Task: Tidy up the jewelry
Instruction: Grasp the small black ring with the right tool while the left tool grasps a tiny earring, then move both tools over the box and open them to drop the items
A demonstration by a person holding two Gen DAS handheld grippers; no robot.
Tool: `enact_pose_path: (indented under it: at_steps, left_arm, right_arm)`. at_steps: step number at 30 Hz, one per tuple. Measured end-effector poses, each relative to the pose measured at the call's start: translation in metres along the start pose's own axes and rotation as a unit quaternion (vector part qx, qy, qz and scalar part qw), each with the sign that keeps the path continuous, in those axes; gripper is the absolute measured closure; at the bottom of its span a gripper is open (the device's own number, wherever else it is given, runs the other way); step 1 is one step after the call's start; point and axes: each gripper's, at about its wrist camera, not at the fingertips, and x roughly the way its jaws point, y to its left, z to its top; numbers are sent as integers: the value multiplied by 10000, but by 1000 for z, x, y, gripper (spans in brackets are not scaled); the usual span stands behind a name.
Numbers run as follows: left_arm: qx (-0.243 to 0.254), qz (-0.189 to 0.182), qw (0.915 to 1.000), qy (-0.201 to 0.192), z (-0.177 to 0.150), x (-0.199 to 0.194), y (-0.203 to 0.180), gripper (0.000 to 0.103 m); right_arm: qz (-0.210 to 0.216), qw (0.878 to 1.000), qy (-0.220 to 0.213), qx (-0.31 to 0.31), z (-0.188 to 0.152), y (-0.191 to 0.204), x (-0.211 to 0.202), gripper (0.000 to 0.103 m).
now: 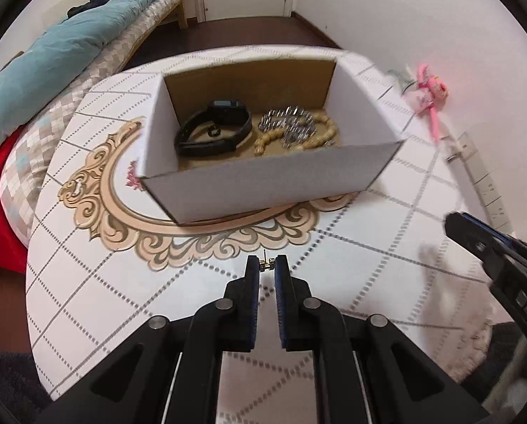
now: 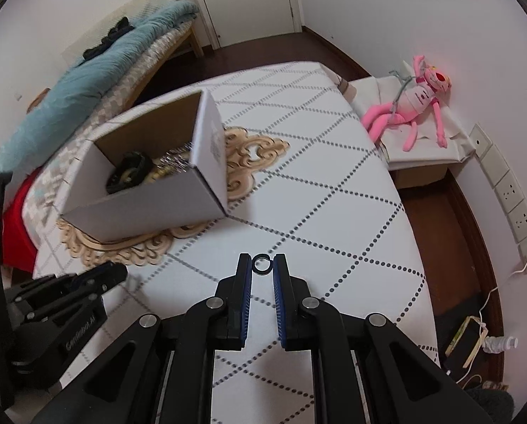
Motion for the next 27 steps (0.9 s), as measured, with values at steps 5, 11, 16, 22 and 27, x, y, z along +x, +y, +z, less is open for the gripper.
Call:
enact_pose_path:
  at_steps: [5, 11, 16, 22, 27]
  left_arm:
    - [-220, -357, 9989, -213, 18, -43, 14, 97]
    - [-305, -398, 9981, -354, 73, -56, 31, 97]
    - [-246, -94, 9996, -89, 105, -26, 46, 97]
    - [-251, 123, 9993, 252, 124, 3, 59, 94]
    - [-445, 209, 9983, 320, 132, 9, 69, 81]
  right_arm:
    - [458, 9986, -271, 31, 23, 15, -30, 90]
    - [865, 9954, -359, -187, 70, 44, -34, 90]
    - [894, 9949, 23, -458, 116, 62, 4, 90]
    - [584, 9932, 604, -801, 150, 74, 53, 90]
    - [330, 9920, 812, -911, 162, 76, 70, 89]
